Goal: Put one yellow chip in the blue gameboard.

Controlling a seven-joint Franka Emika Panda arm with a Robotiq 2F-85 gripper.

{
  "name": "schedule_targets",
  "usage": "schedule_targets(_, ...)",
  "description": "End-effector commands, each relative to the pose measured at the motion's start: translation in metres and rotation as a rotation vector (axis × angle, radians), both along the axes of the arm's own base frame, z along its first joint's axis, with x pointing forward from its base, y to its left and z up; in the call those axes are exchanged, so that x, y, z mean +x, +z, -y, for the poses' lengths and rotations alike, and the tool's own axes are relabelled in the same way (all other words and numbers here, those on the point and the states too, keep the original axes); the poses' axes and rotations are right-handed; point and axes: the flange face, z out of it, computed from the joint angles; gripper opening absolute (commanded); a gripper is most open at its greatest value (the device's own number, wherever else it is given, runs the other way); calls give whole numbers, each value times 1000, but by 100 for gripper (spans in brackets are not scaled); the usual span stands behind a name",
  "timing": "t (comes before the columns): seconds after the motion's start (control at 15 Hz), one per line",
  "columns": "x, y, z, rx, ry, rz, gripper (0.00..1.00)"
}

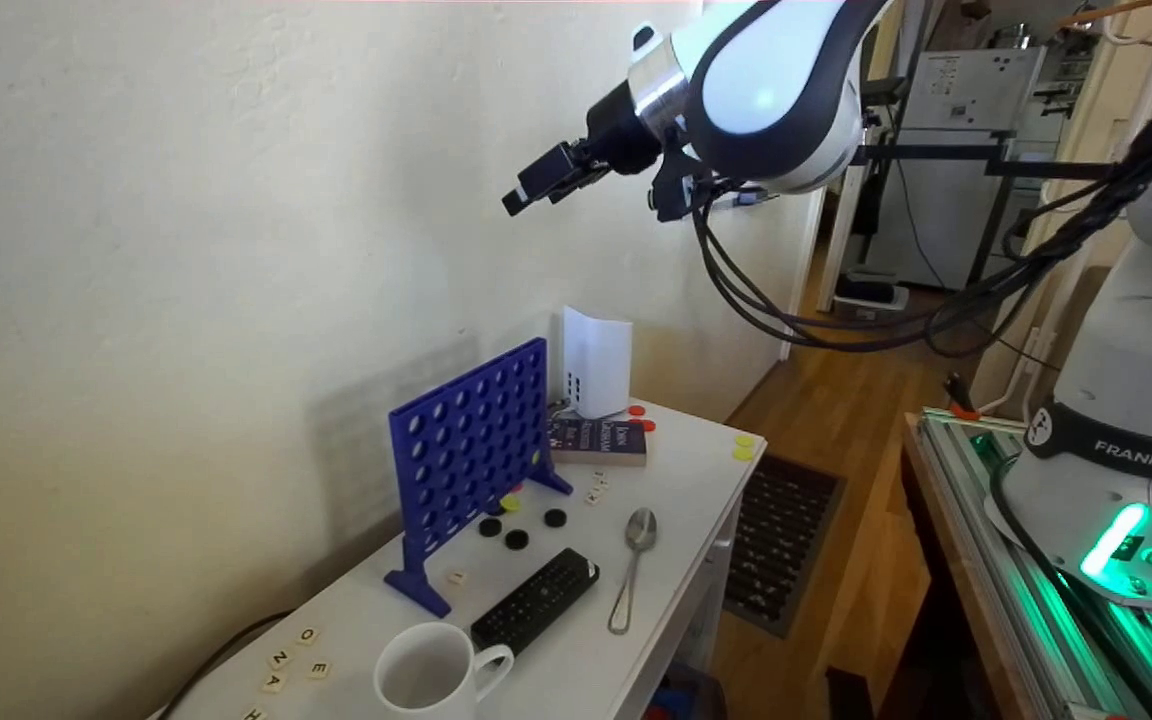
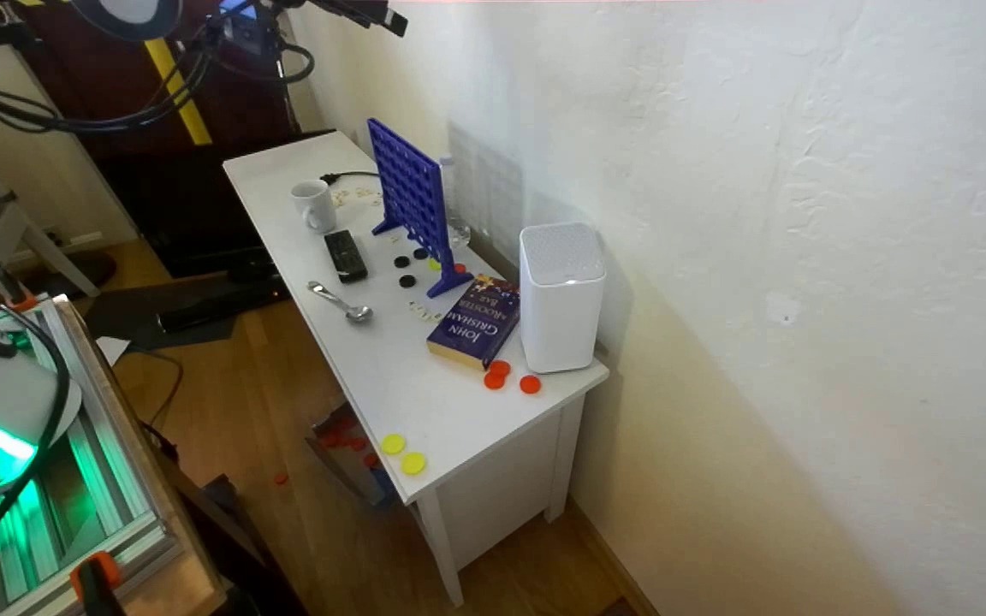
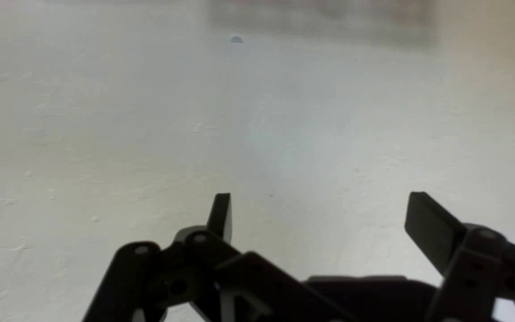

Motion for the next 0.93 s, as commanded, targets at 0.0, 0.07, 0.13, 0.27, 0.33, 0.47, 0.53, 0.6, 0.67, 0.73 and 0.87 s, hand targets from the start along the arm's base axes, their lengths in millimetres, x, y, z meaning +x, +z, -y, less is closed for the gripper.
schedule_targets(0.0,-7,36,-58,124,89,-96,100)
schedule_targets(0.07,-10,45,-78,156,118,-136,100)
schedule_targets(0.13,-14,55,-97,187,149,-175,100)
schedule_targets(0.27,-32,66,-122,259,206,-273,100)
schedule_targets(0.33,-45,64,-120,277,193,-335,100)
schedule_targets(0.47,-65,66,-113,255,104,-428,100)
schedule_targets(0.53,-72,70,-111,272,75,-477,100)
schedule_targets(0.6,-80,76,-104,268,21,-511,100)
schedule_targets(0.67,-87,81,-100,283,-18,-552,100)
schedule_targets(0.73,-95,91,-92,283,-78,-573,100)
schedule_targets(0.87,-81,84,-99,284,-32,-586,100)
